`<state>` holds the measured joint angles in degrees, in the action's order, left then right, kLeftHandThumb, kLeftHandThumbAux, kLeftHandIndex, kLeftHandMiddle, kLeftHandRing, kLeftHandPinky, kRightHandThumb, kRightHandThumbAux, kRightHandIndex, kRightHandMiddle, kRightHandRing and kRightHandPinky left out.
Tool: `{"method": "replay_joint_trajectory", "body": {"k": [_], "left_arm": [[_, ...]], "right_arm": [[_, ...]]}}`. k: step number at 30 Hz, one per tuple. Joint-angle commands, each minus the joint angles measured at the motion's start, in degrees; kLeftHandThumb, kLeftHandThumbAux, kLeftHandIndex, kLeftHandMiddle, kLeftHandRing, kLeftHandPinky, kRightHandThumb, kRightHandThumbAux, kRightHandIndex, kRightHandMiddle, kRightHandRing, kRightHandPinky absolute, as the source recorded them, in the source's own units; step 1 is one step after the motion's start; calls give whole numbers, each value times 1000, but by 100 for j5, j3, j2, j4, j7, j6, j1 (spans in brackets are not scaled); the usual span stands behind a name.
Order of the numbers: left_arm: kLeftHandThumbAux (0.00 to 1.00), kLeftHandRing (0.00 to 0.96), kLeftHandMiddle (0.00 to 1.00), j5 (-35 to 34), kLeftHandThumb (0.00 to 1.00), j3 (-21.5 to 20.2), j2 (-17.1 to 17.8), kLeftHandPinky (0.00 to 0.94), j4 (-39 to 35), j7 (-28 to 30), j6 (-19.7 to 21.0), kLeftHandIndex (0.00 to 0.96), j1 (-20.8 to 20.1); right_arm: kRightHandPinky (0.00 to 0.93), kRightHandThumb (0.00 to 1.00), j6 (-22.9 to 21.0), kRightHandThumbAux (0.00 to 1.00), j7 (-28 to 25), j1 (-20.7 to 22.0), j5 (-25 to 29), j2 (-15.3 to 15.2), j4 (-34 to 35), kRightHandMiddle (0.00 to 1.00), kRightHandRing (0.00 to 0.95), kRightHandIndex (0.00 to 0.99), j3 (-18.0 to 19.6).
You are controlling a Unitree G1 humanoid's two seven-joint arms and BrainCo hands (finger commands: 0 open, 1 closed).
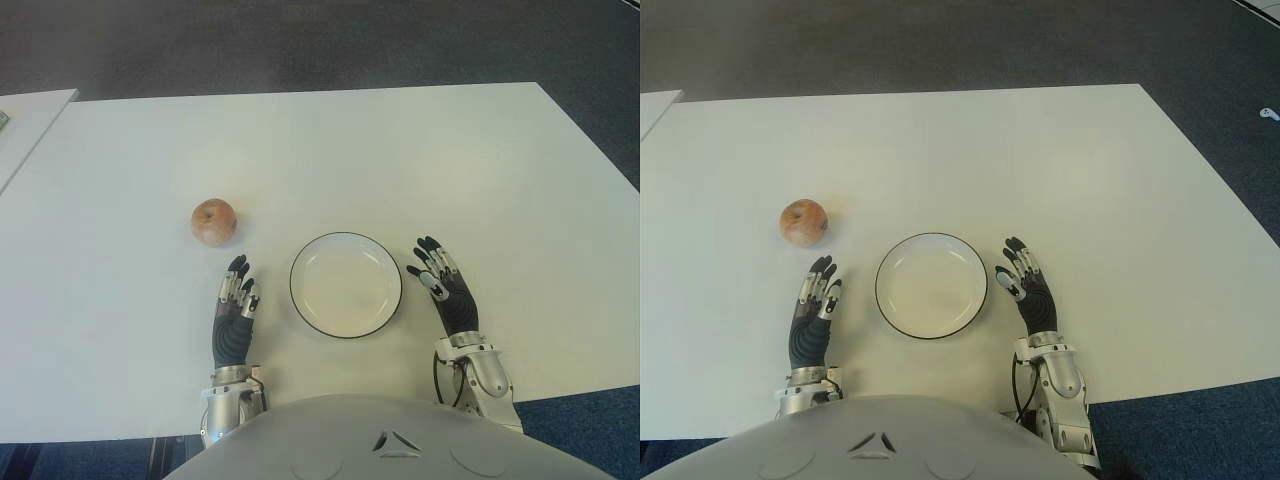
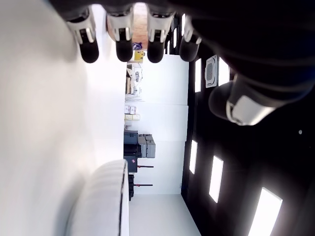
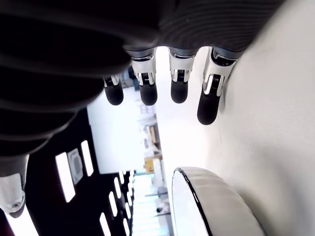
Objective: Put the apples into the plate.
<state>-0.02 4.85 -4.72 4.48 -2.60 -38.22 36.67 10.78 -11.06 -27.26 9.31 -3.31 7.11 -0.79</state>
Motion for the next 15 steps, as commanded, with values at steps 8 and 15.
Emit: {"method": "replay_joint_trajectory", "body": {"k": [8, 15], "left_arm": [[453, 0, 0, -67, 96, -8, -41, 0, 51, 10, 176, 0, 93], [450, 0, 0, -72, 97, 9, -25, 0, 128, 41, 61, 0, 34]], "right_arm": [[0, 121, -94, 527, 34, -90, -82, -18, -103, 0, 0, 0, 28], [0, 123, -90, 529, 47, -74, -74, -3, -128, 0, 0, 0, 39]]}}
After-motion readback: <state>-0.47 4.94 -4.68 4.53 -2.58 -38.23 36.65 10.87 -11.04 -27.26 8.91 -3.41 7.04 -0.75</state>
